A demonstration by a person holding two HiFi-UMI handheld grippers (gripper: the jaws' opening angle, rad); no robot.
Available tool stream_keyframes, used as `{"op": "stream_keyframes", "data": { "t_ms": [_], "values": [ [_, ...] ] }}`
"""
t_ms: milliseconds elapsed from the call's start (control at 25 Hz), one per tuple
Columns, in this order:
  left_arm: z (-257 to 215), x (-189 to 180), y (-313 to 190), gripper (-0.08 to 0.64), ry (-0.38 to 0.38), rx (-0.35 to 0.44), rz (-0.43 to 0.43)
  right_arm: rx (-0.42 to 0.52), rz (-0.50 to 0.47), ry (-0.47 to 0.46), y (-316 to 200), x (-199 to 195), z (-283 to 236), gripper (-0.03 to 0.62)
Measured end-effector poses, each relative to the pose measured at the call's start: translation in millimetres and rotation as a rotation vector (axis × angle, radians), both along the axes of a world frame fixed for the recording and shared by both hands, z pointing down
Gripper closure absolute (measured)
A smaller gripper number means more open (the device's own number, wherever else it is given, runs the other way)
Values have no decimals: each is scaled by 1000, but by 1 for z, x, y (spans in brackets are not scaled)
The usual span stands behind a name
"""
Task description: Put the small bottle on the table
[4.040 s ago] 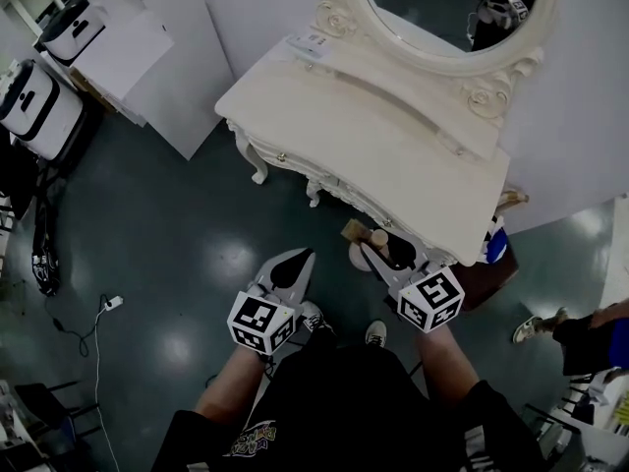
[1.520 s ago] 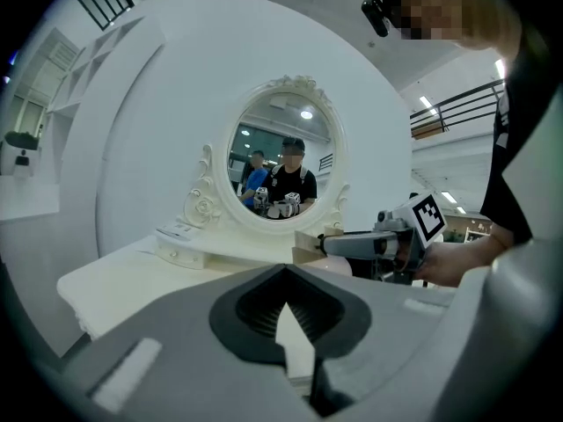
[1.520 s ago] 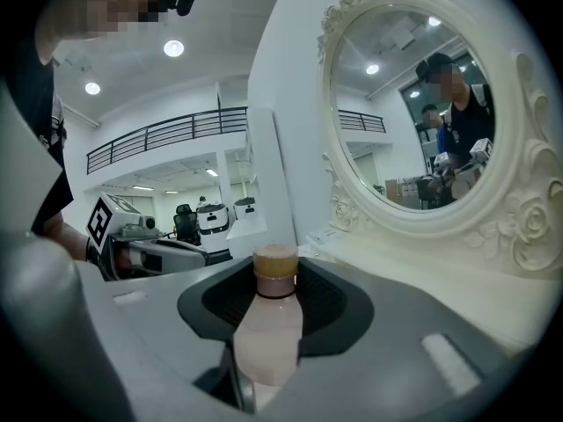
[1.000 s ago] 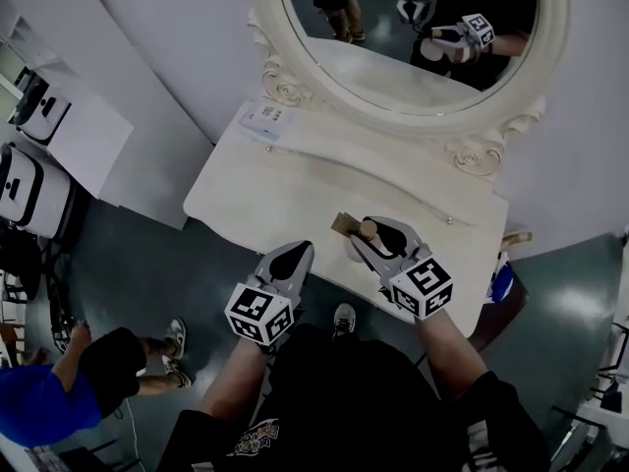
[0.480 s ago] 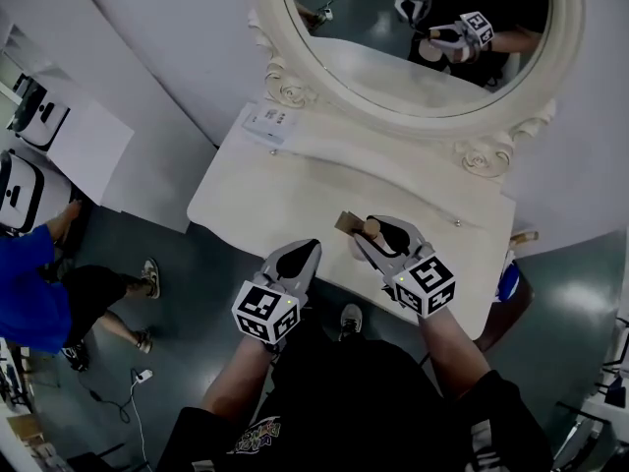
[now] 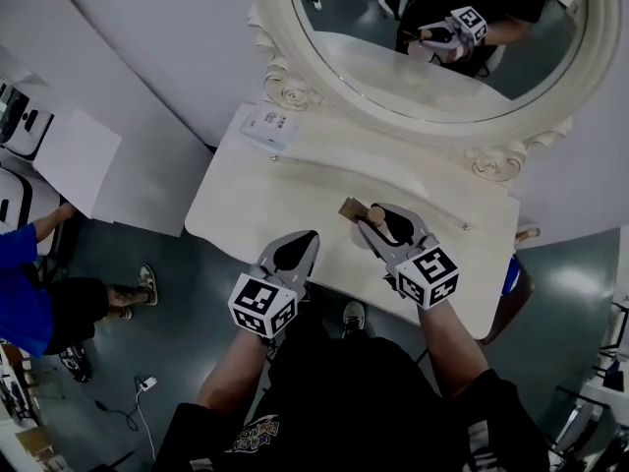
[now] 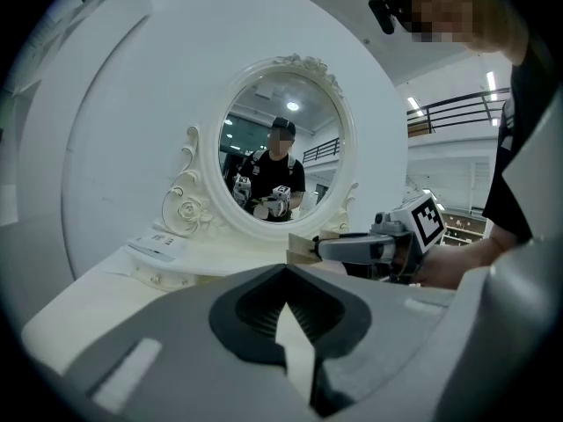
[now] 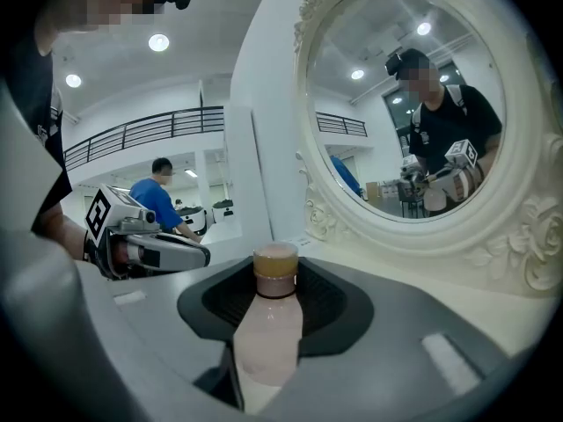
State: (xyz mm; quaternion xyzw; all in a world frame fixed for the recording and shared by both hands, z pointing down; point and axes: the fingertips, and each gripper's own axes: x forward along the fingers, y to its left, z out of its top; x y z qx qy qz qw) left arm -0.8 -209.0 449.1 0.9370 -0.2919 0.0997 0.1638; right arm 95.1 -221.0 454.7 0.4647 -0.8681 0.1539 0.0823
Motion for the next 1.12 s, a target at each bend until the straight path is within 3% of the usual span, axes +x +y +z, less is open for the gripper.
{"op": "stream_keyframes", "data": {
  "t_ms": [1120],
  "values": [
    [24,-26,-122,560,3,-31,128,-21,153,56,-152,-14,33,426]
  ]
}}
